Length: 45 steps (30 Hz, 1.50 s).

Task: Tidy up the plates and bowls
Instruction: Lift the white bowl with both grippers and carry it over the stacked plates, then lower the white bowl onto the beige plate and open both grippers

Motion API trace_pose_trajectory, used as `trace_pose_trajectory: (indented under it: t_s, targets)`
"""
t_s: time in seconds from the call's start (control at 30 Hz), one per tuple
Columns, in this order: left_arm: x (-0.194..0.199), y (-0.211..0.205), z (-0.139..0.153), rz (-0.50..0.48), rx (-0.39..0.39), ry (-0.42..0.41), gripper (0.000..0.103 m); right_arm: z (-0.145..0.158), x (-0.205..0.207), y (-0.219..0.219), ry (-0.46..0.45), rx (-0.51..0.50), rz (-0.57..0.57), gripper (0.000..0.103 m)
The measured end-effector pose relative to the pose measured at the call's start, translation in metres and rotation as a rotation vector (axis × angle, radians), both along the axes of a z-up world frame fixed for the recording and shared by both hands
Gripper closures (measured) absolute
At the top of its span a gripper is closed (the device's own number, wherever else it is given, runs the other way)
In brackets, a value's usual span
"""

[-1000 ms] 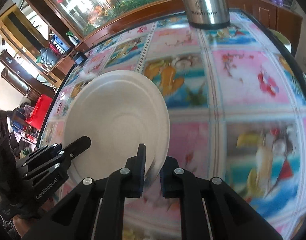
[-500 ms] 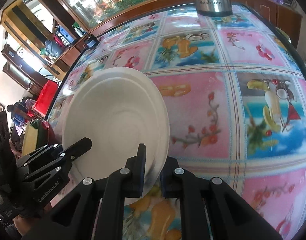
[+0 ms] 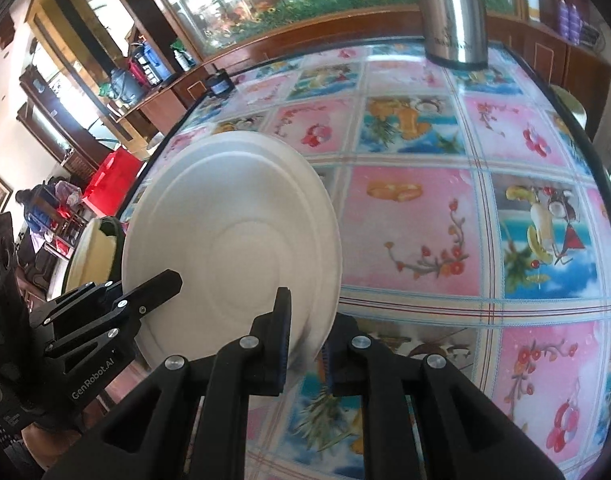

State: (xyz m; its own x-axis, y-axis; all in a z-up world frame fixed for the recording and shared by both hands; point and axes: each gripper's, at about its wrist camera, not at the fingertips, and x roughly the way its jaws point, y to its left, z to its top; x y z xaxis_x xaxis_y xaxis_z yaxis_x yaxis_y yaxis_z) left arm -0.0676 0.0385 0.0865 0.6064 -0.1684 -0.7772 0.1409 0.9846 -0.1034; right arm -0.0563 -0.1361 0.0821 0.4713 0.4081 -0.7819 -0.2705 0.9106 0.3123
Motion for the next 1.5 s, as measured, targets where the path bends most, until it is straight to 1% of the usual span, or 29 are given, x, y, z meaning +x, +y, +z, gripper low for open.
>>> trace_pose_trajectory:
  t_s: [0.27,0.53,1.0,1.23,1.33,1.5]
  targets:
    - [-0.012,0.025,0.021,0.039,-0.01,-0.049,0.087,0.021,-0.011,0.024,-0.053,-0.011,0.034,0.089]
    - [-0.022,0.062,0.04,0.102,-0.022,-0.095,0.087,0.043,-0.014,0.061,-0.106,-0.027,0.098,0.089]
    - [-0.043,0.122,0.059,0.203,-0.027,-0.14,0.087,0.062,-0.017,0.124,-0.15,-0.041,0.201,0.089]
    - [-0.053,0.16,0.06,0.279,-0.029,-0.146,0.087,0.062,-0.014,0.165,-0.154,-0.058,0.27,0.089]
    - [-0.055,0.176,0.053,0.309,-0.03,-0.131,0.087,0.056,-0.011,0.185,-0.139,-0.07,0.304,0.089]
    - [-0.06,0.194,0.041,0.344,-0.028,-0.105,0.087,0.044,-0.01,0.205,-0.113,-0.08,0.343,0.089]
